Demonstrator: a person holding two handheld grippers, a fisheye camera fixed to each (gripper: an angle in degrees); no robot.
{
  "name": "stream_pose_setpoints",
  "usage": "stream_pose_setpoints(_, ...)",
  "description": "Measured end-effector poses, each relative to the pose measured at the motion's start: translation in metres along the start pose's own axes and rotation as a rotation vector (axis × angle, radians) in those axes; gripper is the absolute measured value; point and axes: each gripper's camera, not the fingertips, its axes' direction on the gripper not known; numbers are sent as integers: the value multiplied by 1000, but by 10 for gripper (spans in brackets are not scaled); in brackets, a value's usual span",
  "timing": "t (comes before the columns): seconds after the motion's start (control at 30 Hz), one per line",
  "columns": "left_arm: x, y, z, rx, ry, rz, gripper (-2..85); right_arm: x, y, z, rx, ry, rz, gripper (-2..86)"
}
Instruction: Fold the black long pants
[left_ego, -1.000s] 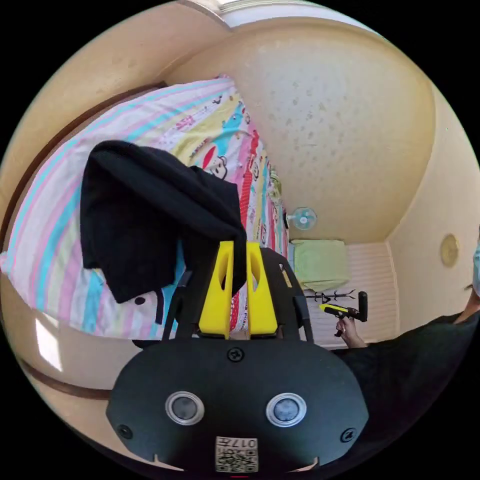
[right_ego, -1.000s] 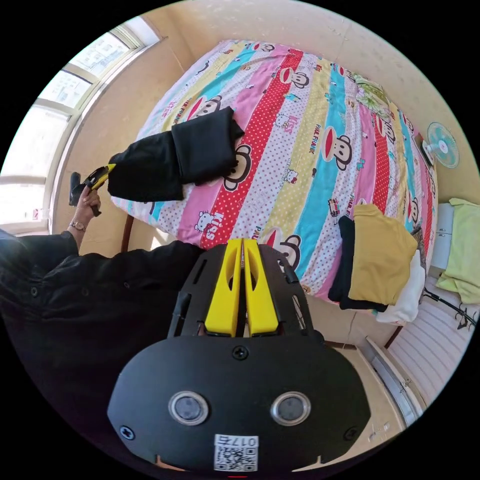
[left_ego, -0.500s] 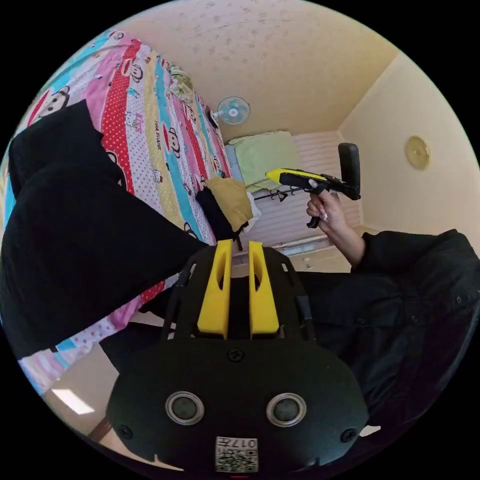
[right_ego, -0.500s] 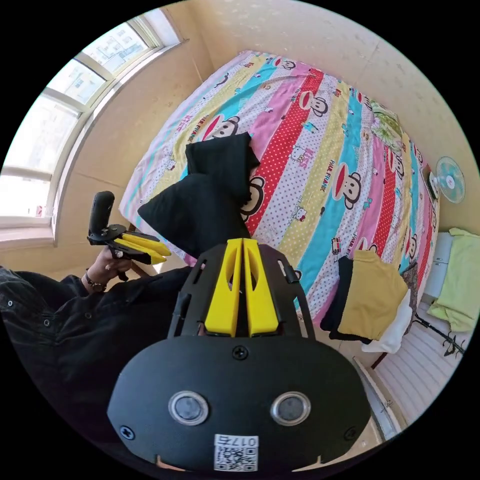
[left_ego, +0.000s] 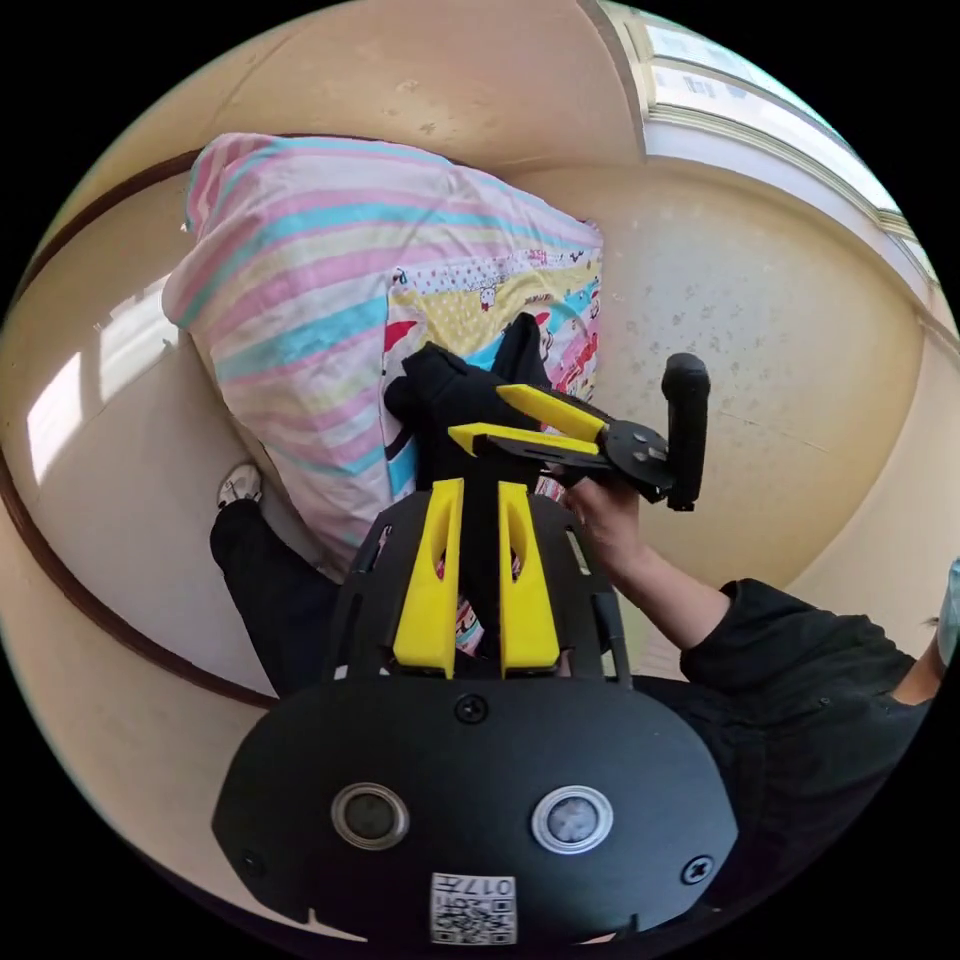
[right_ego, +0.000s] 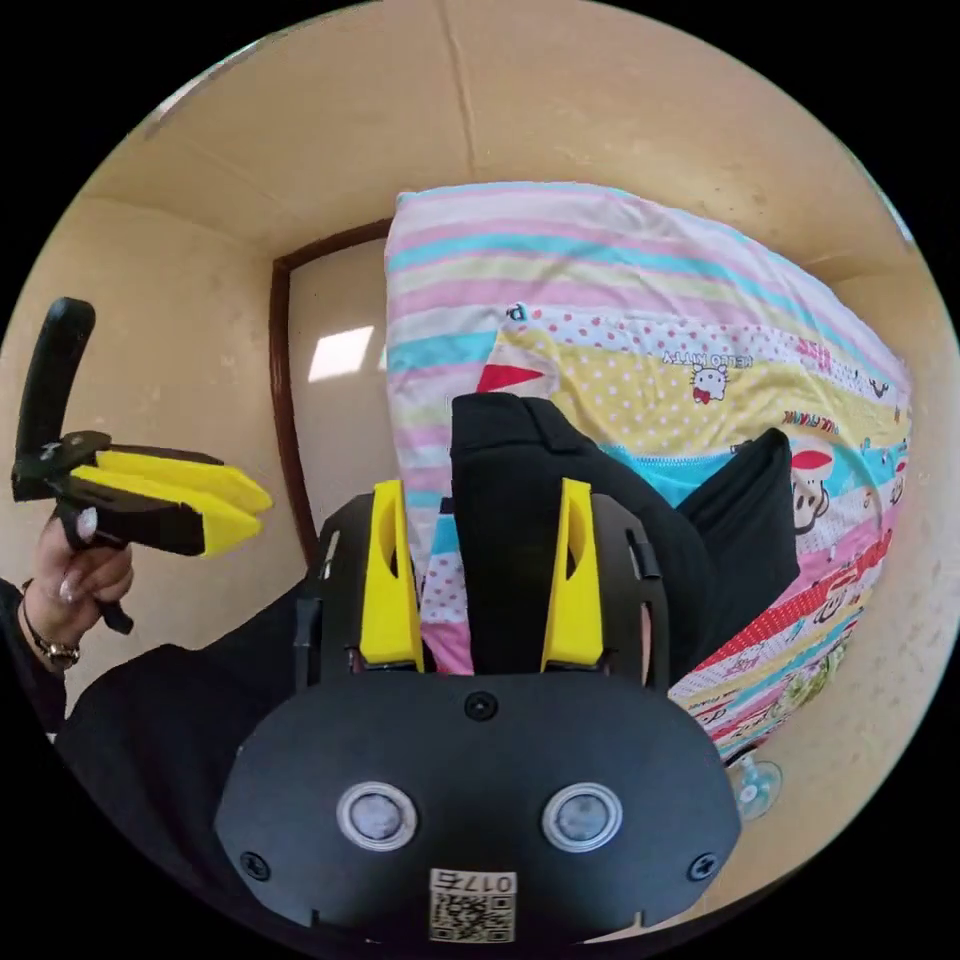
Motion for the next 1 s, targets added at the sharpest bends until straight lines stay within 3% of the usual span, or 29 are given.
stream_pose_setpoints(0.1, -8, 10, 9, 29, 31, -28, 65, -10, -12, 22, -70, 103, 3, 134)
stream_pose_setpoints(0.23, -15, 12, 28, 39, 23, -43, 74, 14, 16, -12, 54, -69, 68, 49)
stream_pose_setpoints(0.37, -35, 0, 67, 69, -12, -95, 122, 51, 64, -43, 160, -181, 251, 33)
stream_pose_setpoints(0.5, -73, -26, 131, -23, 44, -169, 156, 64, 112, -63, 234, -163, 380, 26)
stream_pose_setpoints(0.63, -78, -32, 172, -100, 84, -119, 96, 70, 163, -75, 301, -142, 521, 20)
stream_pose_setpoints(0.67, -62, -26, 174, -118, 23, -33, 52, 73, 185, -79, 327, -169, 574, 18)
stream_pose_setpoints(0.8, 24, 34, 150, -95, -137, 424, 38, 69, 290, -103, 519, -194, 790, 14)
stream_pose_setpoints(1.0, 130, 157, 85, 82, -53, 814, 31, 17, 484, -180, 941, -105, 975, 11)
